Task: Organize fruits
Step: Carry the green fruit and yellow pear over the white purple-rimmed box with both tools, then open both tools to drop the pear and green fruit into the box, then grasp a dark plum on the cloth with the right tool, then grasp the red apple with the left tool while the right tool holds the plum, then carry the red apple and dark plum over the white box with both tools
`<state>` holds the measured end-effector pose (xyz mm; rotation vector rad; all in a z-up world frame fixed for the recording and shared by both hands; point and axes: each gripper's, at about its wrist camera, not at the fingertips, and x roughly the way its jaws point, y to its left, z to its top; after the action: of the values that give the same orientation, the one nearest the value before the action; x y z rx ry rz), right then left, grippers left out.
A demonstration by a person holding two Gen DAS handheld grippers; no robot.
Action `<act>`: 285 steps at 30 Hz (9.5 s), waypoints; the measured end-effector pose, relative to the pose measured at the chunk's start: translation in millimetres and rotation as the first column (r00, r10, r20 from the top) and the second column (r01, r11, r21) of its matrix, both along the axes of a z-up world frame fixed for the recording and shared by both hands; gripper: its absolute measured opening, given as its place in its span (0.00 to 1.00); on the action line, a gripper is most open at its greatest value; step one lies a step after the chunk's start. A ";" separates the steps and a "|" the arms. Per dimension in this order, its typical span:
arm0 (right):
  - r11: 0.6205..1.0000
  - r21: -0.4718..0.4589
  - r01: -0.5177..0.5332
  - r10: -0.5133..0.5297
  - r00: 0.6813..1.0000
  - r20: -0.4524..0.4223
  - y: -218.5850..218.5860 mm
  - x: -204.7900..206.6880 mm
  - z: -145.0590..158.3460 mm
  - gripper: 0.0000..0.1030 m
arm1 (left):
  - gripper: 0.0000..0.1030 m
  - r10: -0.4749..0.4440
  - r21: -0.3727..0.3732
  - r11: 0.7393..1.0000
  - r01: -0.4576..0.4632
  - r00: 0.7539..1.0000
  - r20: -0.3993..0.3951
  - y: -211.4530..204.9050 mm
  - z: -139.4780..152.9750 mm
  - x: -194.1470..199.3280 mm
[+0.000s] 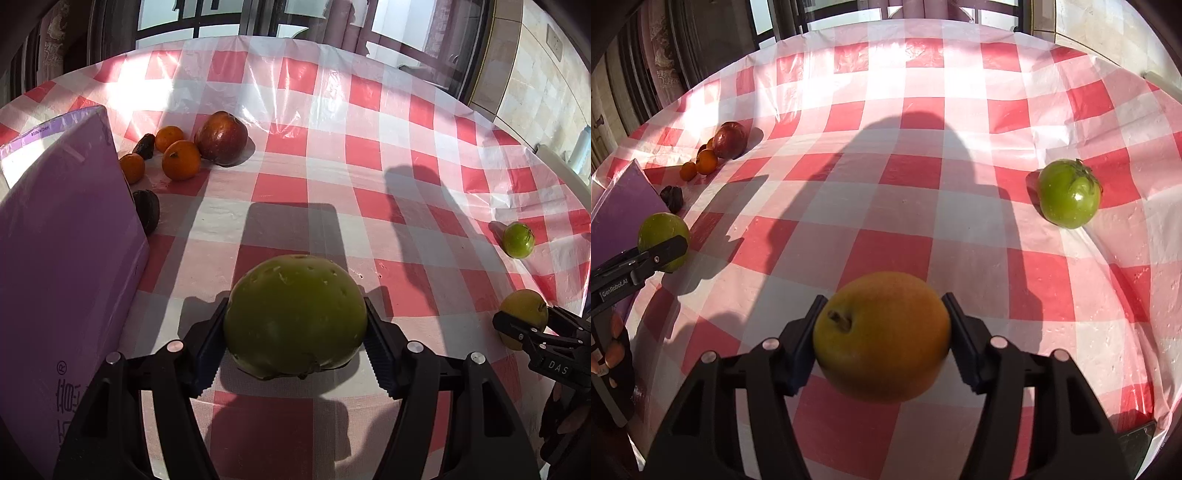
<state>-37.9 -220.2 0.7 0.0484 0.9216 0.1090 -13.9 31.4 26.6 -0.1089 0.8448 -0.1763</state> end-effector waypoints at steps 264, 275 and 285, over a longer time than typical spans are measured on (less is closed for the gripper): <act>0.674 0.230 -0.702 0.662 0.712 0.233 270.3 23.9 158.3 0.30 | 0.58 0.137 0.408 0.907 -0.105 0.989 -0.050 161.8 109.9 -57.6; 0.605 -0.056 -0.794 0.790 0.608 -0.083 389.2 15.3 103.9 0.30 | 0.58 0.112 0.434 0.900 0.041 0.940 -0.322 217.8 40.9 -42.2; 0.450 -0.251 -0.857 0.765 0.515 -0.387 442.3 21.5 47.7 0.30 | 0.58 0.084 0.372 0.922 0.110 0.879 -0.470 232.3 7.7 -30.8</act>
<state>-16.3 222.1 48.4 -0.8425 1.1094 0.8450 -44.6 263.7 34.3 0.2409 1.3638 0.0146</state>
